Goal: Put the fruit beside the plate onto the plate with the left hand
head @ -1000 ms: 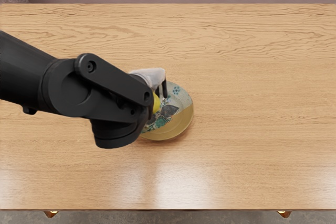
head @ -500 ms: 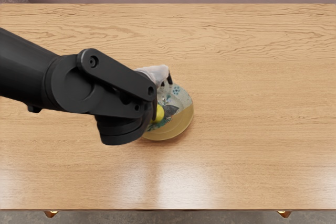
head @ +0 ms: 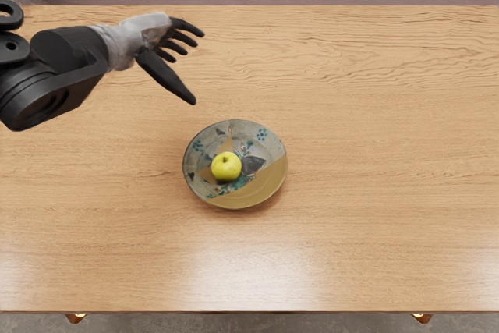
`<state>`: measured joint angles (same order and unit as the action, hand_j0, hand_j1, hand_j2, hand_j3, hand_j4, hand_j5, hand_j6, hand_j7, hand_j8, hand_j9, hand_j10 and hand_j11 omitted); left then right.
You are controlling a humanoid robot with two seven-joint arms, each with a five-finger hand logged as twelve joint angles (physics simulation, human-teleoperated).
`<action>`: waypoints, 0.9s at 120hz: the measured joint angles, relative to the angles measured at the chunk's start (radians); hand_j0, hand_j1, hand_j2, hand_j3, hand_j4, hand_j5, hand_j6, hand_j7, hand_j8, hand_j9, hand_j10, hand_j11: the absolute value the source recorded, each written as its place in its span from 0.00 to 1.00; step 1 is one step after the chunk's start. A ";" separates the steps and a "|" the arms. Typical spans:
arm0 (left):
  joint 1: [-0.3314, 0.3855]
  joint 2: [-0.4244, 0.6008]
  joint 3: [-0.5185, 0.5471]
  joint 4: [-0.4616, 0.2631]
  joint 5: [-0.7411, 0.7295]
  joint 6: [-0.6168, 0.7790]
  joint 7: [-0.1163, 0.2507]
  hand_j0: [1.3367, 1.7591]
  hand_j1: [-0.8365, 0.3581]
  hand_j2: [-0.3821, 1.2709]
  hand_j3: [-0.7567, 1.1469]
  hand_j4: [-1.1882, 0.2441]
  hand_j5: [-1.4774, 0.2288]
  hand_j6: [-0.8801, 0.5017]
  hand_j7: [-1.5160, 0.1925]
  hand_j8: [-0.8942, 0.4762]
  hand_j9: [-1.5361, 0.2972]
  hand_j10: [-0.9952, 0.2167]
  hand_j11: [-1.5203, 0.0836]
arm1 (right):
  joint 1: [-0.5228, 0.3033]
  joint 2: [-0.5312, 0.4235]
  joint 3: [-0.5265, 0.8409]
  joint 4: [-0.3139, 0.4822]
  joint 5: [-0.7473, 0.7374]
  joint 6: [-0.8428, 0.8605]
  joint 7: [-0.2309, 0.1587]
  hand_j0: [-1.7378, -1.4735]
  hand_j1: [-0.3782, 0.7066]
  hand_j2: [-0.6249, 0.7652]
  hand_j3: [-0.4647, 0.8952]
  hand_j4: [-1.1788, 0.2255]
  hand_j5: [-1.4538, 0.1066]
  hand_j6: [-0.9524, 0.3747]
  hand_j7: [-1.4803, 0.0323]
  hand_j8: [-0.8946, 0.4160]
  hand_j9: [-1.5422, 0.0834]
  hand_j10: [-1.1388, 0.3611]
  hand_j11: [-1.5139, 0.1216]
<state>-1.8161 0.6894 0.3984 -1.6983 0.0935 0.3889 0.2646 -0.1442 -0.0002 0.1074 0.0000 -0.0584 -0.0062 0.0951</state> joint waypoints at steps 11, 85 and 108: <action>0.117 0.114 -0.086 0.001 0.011 -0.179 -0.074 0.76 0.74 0.26 0.40 0.65 0.67 0.45 0.69 0.47 0.66 0.61 0.74 | 0.000 0.000 0.000 0.000 0.000 0.000 0.000 0.30 0.07 0.44 0.34 0.82 0.90 0.69 0.95 0.66 0.92 0.74 0.90; 0.810 0.464 -0.800 0.038 0.134 -0.971 -0.238 0.76 0.74 0.26 0.40 0.65 0.67 0.45 0.70 0.47 0.66 0.61 0.74 | 0.000 0.000 0.000 0.000 0.000 0.000 0.000 0.30 0.07 0.44 0.34 0.82 0.90 0.69 0.95 0.66 0.92 0.74 0.90; 0.826 0.464 -0.823 0.099 0.131 -0.995 -0.277 0.76 0.74 0.26 0.40 0.65 0.67 0.45 0.70 0.47 0.66 0.61 0.74 | 0.000 0.000 0.000 0.000 0.000 0.000 0.000 0.30 0.07 0.44 0.34 0.82 0.90 0.69 0.95 0.66 0.92 0.74 0.90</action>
<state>-0.9904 1.1536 -0.4246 -1.5990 0.2243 -0.6064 -0.0126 -0.1442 -0.0002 0.1074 0.0000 -0.0584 -0.0062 0.0951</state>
